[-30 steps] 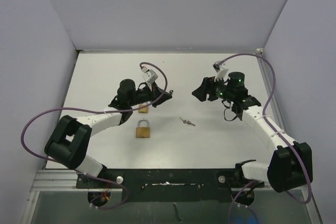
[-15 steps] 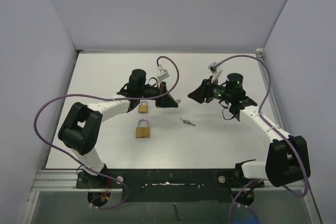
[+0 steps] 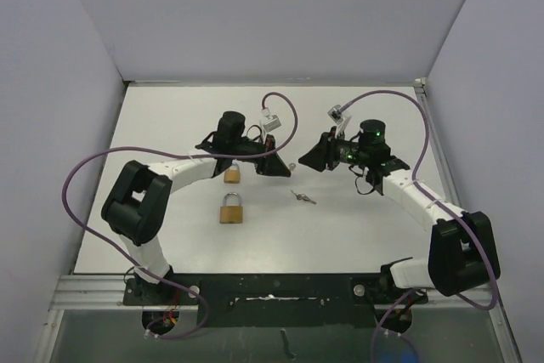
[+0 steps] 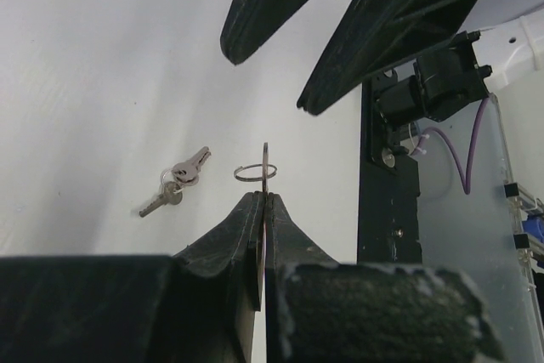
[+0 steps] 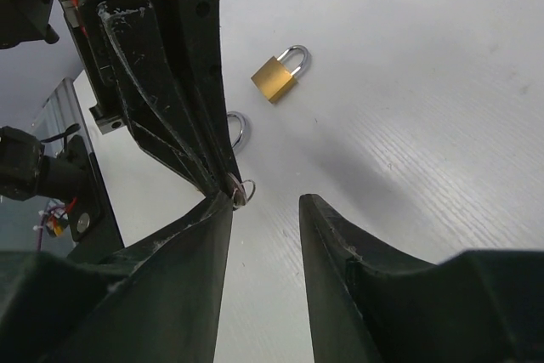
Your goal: Unlock with the key
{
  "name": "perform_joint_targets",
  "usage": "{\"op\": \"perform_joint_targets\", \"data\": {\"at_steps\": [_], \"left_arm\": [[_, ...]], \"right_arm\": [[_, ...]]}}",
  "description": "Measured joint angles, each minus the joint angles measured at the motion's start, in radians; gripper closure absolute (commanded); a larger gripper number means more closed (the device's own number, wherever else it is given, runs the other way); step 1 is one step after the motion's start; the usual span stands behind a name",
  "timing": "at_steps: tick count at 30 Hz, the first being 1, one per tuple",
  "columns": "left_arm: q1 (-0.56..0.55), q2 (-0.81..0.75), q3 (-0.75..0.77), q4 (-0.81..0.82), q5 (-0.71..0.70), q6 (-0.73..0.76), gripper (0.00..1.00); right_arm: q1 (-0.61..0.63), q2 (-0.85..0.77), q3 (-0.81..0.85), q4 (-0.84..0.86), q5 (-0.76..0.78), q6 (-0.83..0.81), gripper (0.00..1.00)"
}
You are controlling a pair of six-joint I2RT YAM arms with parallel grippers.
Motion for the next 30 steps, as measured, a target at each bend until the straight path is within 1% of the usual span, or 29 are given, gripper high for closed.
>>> {"op": "perform_joint_targets", "data": {"at_steps": [11,26,27,29,30], "left_arm": [[-0.019,0.021,0.022,-0.015,-0.009,0.005,1.0],[-0.02,0.021,0.022,-0.015,-0.009,0.013,1.0],[-0.019,0.021,0.022,-0.015,-0.009,0.013,0.96],[-0.019,0.022,0.022,-0.015,-0.01,0.016,0.78],[-0.019,0.023,0.022,-0.015,-0.01,0.02,0.75]], "right_arm": [[0.059,0.082,0.0,0.014,-0.021,-0.013,0.65],[0.07,0.094,0.0,0.045,-0.051,-0.013,0.9],[0.07,0.094,0.0,0.045,-0.052,-0.013,0.92],[0.07,0.094,0.0,0.045,-0.053,-0.014,0.97],[0.07,0.095,0.0,0.044,-0.054,-0.013,0.99]]}}
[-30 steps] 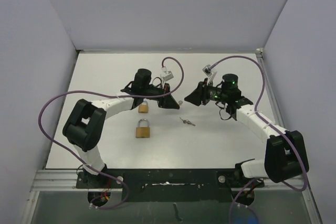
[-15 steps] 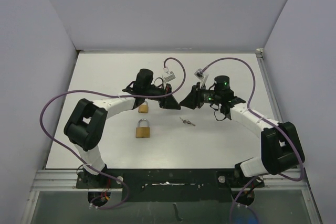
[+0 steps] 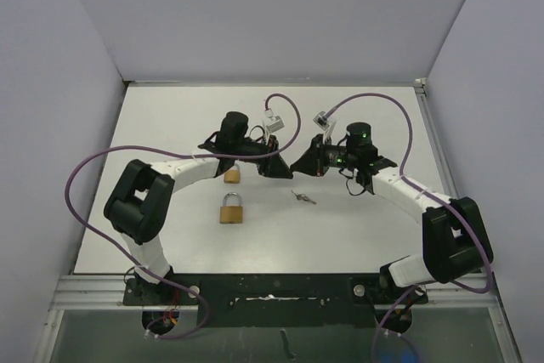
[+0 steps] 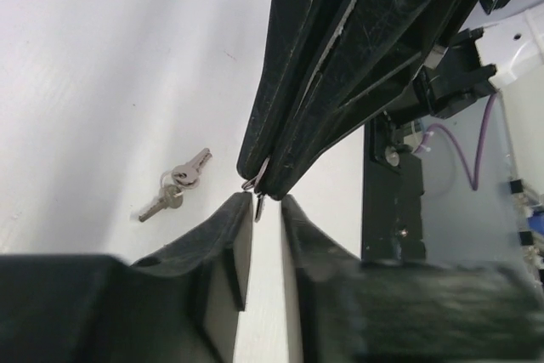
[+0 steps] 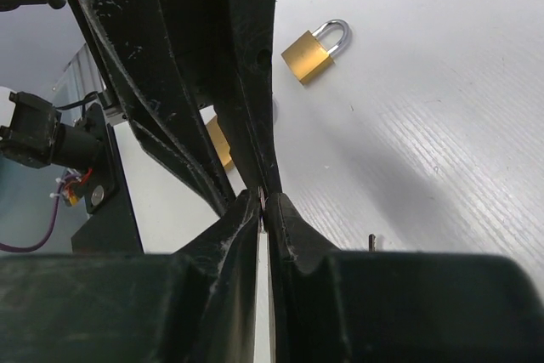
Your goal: Unlock with the key
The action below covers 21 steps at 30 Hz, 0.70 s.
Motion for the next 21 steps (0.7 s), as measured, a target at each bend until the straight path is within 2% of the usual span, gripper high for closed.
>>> {"op": "perform_joint_targets", "data": {"at_steps": [2,3,7,10,11,15,21], "left_arm": [[0.0,0.002,0.0,-0.002,-0.001,0.0,0.64],[0.0,0.002,0.0,-0.003,-0.002,-0.002,0.54],[0.001,0.002,0.0,-0.006,-0.014,0.0,0.27],[0.009,0.002,-0.004,-0.003,-0.043,-0.008,0.13],[0.017,-0.001,-0.014,0.004,-0.061,-0.013,0.05],[0.069,-0.056,-0.109,0.023,-0.17,-0.04,0.02],[0.098,-0.216,-0.247,0.041,-0.516,-0.076,0.02]], "right_arm": [[0.0,0.003,0.0,0.003,0.002,-0.003,1.0],[0.0,0.007,0.0,0.005,0.003,-0.004,1.0],[0.0,0.013,0.0,0.004,0.012,-0.005,1.0],[-0.002,0.013,0.0,0.001,0.037,-0.004,1.0],[-0.003,0.013,0.0,-0.001,0.046,-0.004,1.0],[-0.018,0.013,0.0,-0.009,0.092,0.001,1.0],[-0.03,0.012,-0.003,-0.02,0.21,0.026,1.0]]}}
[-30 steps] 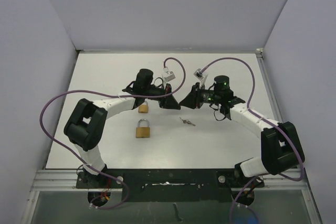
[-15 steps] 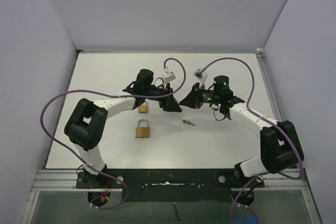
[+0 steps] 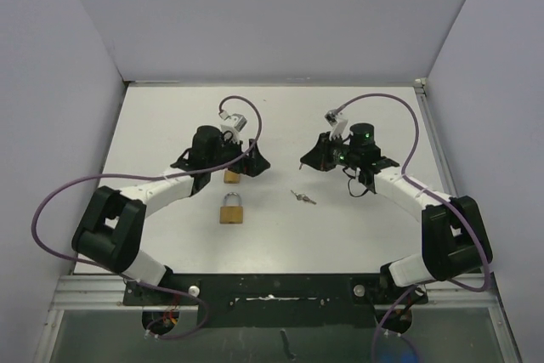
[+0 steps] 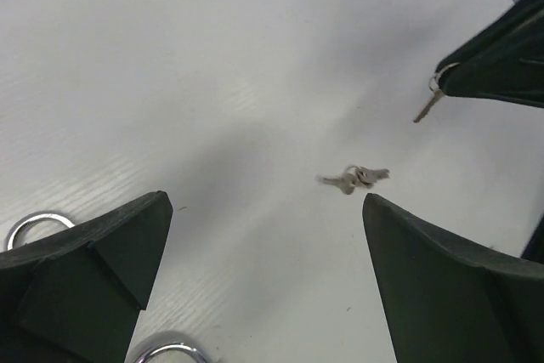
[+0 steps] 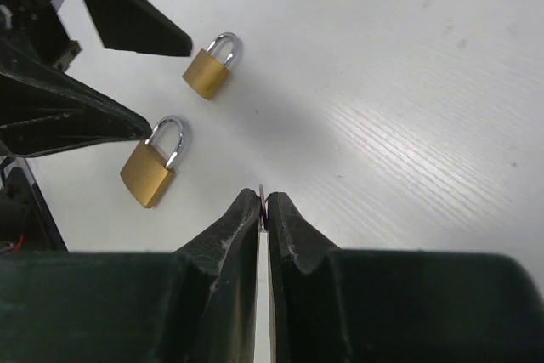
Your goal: Unlock with the key
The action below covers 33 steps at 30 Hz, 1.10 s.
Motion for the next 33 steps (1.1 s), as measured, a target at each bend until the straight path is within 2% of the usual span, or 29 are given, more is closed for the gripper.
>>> {"op": "perform_joint_targets", "data": {"at_steps": [7,12,23,33], "left_arm": [[-0.004,-0.104,-0.117,0.014,-0.373,-0.091,0.02],[-0.004,-0.107,-0.141,-0.027,-0.519,-0.134,0.02],[-0.004,-0.154,-0.213,-0.048,-0.618,-0.18,0.02],[-0.004,-0.154,-0.213,-0.055,-0.621,-0.203,0.02]], "right_arm": [[0.0,-0.002,-0.026,-0.024,0.101,0.041,1.0],[0.0,-0.002,-0.026,-0.035,0.11,0.059,1.0],[0.0,-0.002,-0.026,-0.041,0.121,0.061,1.0],[0.0,-0.002,-0.026,-0.04,0.119,0.069,1.0]]}}
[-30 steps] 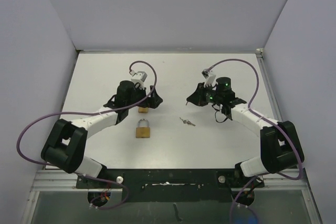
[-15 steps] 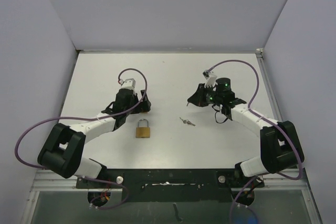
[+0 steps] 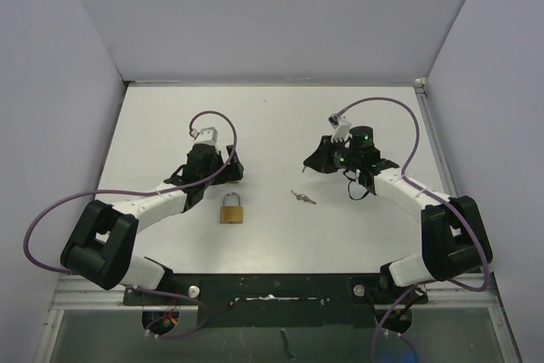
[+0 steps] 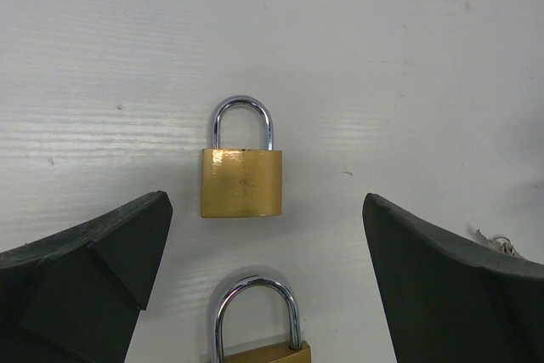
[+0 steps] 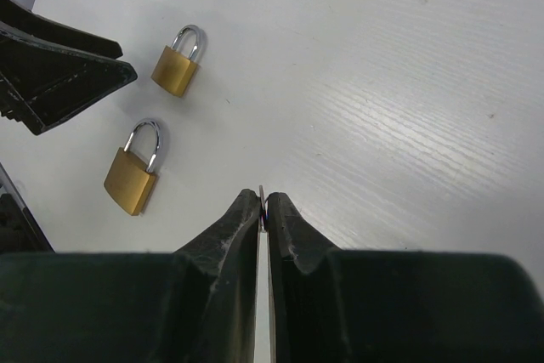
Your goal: Unlock with the key
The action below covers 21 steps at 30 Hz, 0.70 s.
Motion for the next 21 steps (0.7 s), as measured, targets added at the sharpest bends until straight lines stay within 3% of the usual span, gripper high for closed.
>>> {"op": "perform_joint_targets", "data": {"at_steps": [21], "left_arm": [[0.0,0.056,-0.019,0.001,0.002,-0.035,0.03]], "right_arm": [[0.0,0.0,0.0,-0.001,0.017,0.008,1.0]]}}
